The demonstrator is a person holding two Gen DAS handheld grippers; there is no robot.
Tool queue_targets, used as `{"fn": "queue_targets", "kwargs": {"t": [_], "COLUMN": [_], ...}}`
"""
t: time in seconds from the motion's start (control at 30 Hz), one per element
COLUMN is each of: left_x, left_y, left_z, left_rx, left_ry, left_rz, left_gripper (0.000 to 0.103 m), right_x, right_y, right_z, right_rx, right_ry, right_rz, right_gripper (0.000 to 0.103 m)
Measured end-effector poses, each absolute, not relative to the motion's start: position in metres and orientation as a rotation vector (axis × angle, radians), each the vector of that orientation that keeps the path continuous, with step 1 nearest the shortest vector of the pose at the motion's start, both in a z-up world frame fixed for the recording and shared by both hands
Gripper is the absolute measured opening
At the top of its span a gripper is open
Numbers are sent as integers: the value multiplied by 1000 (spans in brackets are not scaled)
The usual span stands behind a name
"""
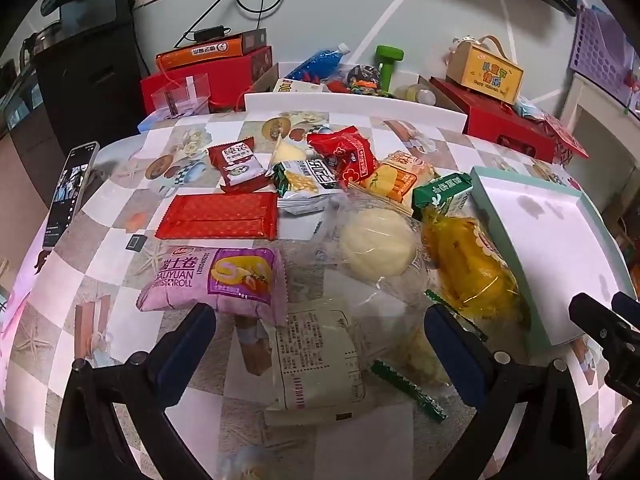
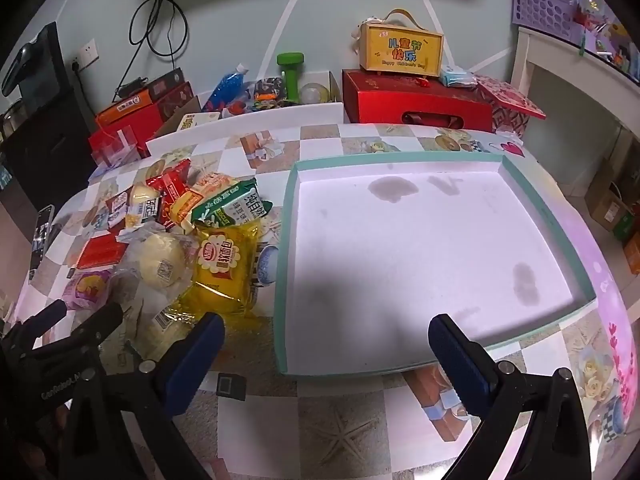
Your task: Organize snacks
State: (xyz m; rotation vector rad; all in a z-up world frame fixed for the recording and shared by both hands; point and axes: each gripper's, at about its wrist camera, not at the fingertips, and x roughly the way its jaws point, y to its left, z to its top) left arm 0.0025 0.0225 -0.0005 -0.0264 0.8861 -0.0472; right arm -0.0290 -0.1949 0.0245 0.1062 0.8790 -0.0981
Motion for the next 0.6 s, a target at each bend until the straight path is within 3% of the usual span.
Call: {"fn": "queue_targets", "kwargs": {"t": [0.6], "left_x": [3], "left_y": [23], "left_z": [-1], "left_rx": [-26], "left_ry": [885], "left_rz": [-41], "left_gripper": [103], "right_x": [-28], "right_y": [-197], "right_z": [22], "right_rx": [125], "right_ry": [883], "right_rz": [-96], "right_gripper": [103]}}
